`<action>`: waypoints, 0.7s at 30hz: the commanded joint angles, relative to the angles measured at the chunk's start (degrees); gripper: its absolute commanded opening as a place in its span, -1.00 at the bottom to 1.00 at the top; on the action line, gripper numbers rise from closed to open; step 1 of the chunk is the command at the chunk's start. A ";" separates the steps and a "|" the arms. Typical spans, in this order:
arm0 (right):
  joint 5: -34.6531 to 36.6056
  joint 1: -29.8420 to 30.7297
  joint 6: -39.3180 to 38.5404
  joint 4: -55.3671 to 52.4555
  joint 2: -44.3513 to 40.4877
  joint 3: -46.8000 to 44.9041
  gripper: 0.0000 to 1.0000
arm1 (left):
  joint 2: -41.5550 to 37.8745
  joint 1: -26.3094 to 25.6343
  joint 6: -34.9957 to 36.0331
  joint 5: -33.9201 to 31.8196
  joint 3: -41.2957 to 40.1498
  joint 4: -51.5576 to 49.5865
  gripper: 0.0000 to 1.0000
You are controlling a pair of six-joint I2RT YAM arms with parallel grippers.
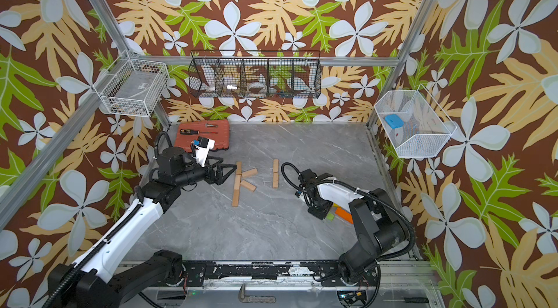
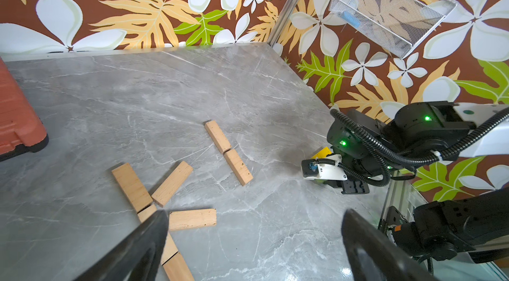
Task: Assemble the letter k with building blocks
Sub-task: Pick up the building block from the center of the board.
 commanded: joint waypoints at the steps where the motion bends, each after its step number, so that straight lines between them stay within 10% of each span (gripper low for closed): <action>1: -1.47 0.10 -0.25 -0.36 -0.36 -0.45 -0.36 | -0.39 0.03 0.73 -0.22 0.13 0.51 1.00; 14: -3.36 0.06 4.58 -3.67 -1.33 6.69 -0.69 | -0.21 0.00 0.81 -1.62 0.22 0.07 1.00; 21: -9.85 1.31 23.72 -4.63 0.67 15.31 -0.79 | 0.05 0.07 1.08 -3.01 0.40 -0.59 1.00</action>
